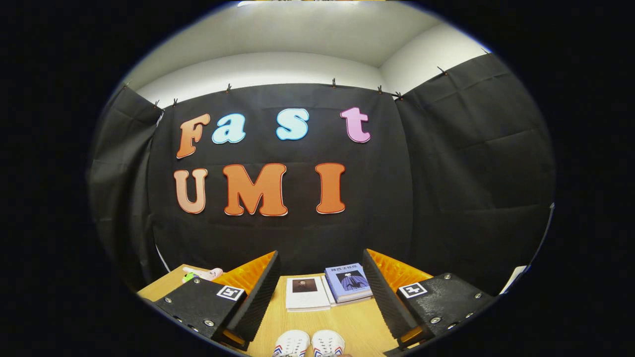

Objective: Open the storage box then place both shoes into the box .Put the left shoe in first, then the right shoe, with the right side of both shoes facing outward in a uniform manner.

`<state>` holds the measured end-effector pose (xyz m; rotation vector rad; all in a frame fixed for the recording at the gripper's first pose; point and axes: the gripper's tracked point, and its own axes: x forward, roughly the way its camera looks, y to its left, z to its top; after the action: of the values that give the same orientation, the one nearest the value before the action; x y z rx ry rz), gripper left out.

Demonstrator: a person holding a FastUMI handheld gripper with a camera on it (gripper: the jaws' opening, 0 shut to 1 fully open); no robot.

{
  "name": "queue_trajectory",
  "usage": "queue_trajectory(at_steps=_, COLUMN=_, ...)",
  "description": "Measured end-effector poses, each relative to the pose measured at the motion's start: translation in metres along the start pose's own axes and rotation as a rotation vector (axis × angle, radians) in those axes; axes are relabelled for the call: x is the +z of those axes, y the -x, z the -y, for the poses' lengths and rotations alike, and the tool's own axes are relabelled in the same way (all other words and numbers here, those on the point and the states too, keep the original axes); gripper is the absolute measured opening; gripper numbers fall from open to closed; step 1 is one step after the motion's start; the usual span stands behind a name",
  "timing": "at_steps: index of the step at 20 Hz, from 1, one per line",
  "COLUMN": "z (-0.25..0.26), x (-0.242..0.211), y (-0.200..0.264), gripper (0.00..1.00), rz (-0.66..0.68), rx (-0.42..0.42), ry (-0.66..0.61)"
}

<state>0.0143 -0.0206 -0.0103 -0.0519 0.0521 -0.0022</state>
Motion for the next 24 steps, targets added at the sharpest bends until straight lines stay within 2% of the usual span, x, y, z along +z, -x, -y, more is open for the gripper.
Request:
queue_trajectory(at_steps=4, z=0.001, x=-0.014, y=-0.003, gripper=0.97, rz=-0.028, rx=0.012, ry=-0.024)
queue_trajectory(at_steps=10, z=-0.011, x=-0.057, y=-0.014, gripper=0.97, rz=-0.116, rx=0.099, ry=-0.177)
queue_trajectory(at_steps=16, z=-0.055, x=-0.139, y=-0.018, gripper=0.98, rz=-0.337, rx=0.272, ry=-0.373)
queue_trajectory(at_steps=24, z=-0.126, x=-0.223, y=-0.014, gripper=0.98, rz=-0.618, rx=0.538, ry=-0.721)
